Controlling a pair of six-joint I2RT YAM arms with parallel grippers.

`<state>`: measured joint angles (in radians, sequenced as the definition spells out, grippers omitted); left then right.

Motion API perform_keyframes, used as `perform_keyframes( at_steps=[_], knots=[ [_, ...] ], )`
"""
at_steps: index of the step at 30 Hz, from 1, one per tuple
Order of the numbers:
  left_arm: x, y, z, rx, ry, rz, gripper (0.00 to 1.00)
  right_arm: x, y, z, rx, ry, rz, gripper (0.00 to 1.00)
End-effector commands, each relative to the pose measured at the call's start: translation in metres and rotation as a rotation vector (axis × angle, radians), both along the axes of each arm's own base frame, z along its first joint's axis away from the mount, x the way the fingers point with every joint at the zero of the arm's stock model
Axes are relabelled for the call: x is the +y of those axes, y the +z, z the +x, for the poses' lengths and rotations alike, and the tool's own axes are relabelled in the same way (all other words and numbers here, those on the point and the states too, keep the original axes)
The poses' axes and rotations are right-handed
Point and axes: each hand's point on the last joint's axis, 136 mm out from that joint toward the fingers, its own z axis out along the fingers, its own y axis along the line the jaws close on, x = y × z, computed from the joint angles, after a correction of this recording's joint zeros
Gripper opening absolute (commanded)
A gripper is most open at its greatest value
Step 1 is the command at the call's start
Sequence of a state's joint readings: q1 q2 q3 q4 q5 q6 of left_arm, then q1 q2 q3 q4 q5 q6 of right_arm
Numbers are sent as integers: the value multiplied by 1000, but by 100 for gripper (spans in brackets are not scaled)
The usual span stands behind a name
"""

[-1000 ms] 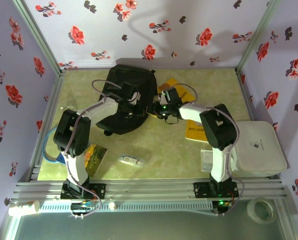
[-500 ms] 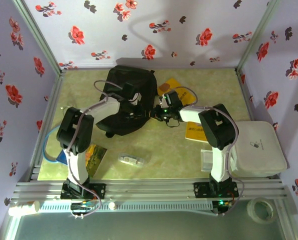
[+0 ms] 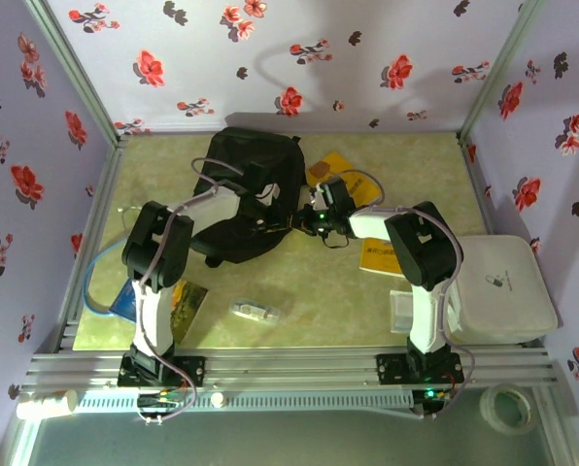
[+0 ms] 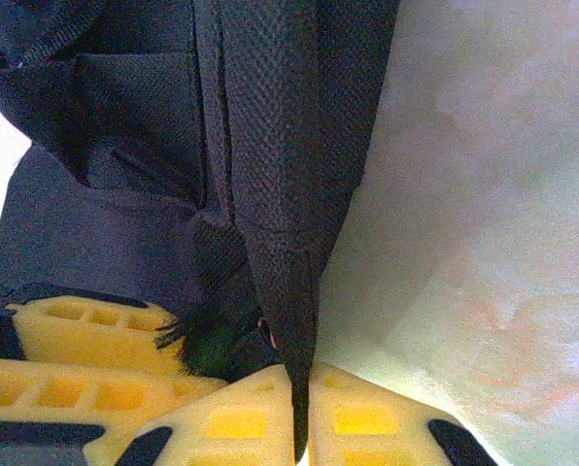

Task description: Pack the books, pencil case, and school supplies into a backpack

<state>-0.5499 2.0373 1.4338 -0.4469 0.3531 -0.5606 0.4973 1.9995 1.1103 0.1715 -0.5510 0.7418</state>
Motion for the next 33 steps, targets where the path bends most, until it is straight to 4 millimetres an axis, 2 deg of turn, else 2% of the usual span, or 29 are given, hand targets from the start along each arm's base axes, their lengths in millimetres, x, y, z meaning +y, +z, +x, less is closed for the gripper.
perform_keyframes(
  at_steps=[1, 3, 6, 9, 12, 14, 18, 20, 28, 31, 33],
  knots=[
    [-4, -4, 1, 7, -31, 3, 20, -8, -23, -7, 57, -20, -29, 8],
    [-2, -6, 2, 5, -24, 14, 14, -8, -21, -6, 54, -25, -25, 8],
    [0, 2, 3, -14, -22, 19, 3, -10, -15, -1, 38, -48, -17, 9],
    [2, 18, 1, -45, -27, 9, 0, -12, 2, 9, 7, -79, 18, 11],
    [5, 34, -3, -66, -33, 3, 0, -12, 25, 20, -34, -103, 71, 20],
    [7, 42, -6, -74, -31, -1, 0, -10, 38, 28, -58, -118, 106, 31],
    [9, 50, -9, -84, -24, -11, 0, -4, 48, 43, -68, -135, 139, 47],
    [10, 53, -9, -88, -19, -11, 0, -1, 46, 52, -53, -148, 142, 51],
    [10, 57, -8, -96, -13, -11, 0, 9, 36, 73, -20, -169, 124, 50],
    [12, 57, -8, -95, -11, -1, 0, 10, 29, 75, -5, -158, 98, 46],
    [14, 58, -9, -98, -7, 8, 0, 8, 22, 77, 5, -165, 61, 39]
  ],
)
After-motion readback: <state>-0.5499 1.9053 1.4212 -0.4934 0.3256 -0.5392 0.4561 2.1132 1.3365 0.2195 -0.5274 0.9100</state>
